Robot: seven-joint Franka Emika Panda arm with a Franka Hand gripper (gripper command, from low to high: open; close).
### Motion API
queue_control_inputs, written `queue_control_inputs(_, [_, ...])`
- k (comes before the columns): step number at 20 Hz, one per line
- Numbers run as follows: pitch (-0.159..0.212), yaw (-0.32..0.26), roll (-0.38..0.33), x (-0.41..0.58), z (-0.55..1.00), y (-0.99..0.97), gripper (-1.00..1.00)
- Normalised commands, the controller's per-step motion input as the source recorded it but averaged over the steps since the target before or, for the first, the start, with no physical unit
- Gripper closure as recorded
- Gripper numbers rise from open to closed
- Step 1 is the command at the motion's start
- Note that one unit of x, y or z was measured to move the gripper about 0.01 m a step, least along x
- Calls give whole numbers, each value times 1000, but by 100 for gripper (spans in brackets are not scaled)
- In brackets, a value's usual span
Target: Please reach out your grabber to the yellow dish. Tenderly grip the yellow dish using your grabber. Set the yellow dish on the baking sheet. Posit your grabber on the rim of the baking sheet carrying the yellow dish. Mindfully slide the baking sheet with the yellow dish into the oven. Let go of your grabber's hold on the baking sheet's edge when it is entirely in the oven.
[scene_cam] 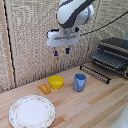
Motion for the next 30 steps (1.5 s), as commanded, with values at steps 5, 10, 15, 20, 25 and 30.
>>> queue_control_inputs(5, [114, -38, 0, 631, -399, -238, -100])
queue_control_inputs(10, [135, -16, 0, 669, -455, -287, -100])
queue_control_inputs(15, [124, 2, -5, 451, -435, -237, -100])
queue_control_inputs(20, [85, 16, -20, 296, -437, -193, -100])
queue_control_inputs(25, [48, 22, -2, 142, -401, -256, -100])
queue_control_inputs(30, [-11, 45, 1, 71, -303, -283, -100])
